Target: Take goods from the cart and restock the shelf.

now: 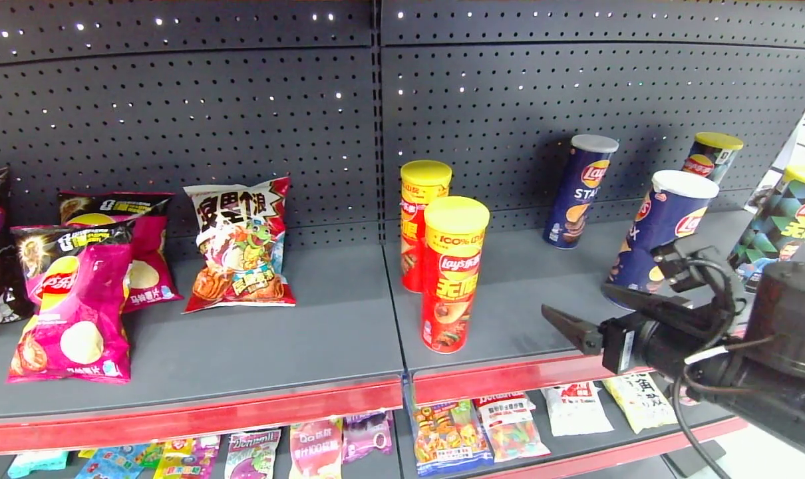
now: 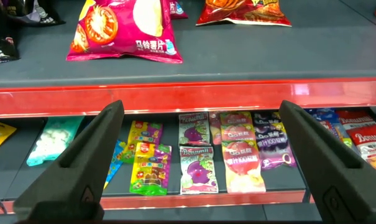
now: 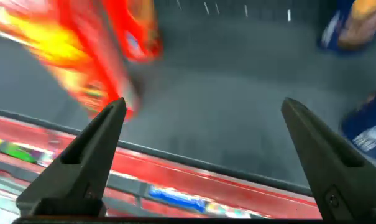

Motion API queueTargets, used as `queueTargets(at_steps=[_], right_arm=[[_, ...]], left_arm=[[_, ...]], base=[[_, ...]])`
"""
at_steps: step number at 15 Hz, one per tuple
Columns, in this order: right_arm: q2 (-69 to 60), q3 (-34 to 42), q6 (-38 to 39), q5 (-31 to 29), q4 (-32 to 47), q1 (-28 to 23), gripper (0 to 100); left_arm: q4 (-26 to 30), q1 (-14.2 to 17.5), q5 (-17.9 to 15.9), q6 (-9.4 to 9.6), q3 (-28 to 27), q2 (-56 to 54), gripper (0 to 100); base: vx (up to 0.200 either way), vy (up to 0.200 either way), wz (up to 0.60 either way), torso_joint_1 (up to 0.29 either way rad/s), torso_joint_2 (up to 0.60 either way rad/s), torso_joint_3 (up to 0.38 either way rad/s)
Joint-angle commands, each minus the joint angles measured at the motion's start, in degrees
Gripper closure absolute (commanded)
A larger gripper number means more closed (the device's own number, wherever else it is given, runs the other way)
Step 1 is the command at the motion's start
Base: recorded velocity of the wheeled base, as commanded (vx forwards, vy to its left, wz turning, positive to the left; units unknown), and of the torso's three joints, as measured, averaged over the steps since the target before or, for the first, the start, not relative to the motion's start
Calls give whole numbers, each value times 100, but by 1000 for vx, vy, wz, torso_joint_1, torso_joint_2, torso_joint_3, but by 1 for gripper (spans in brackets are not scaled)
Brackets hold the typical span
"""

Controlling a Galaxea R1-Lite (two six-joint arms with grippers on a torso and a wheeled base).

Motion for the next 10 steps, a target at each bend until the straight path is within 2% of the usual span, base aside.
queueTargets(at_steps=[1,6,10], right_arm=[[756,-78,-7,-52,-35,-84,0],[1266,-579,10,-580,-79,-163,0],[1564,-781,10,-615,-158,-101,0]], left_arm=[[0,1,1,0,1,1,0],[0,1,1,0,1,10,0],[0,1,1,0,1,10,0]], base=[[0,0,0,0,0,0],[0,0,0,0,0,0],[0,0,0,0,0,0]])
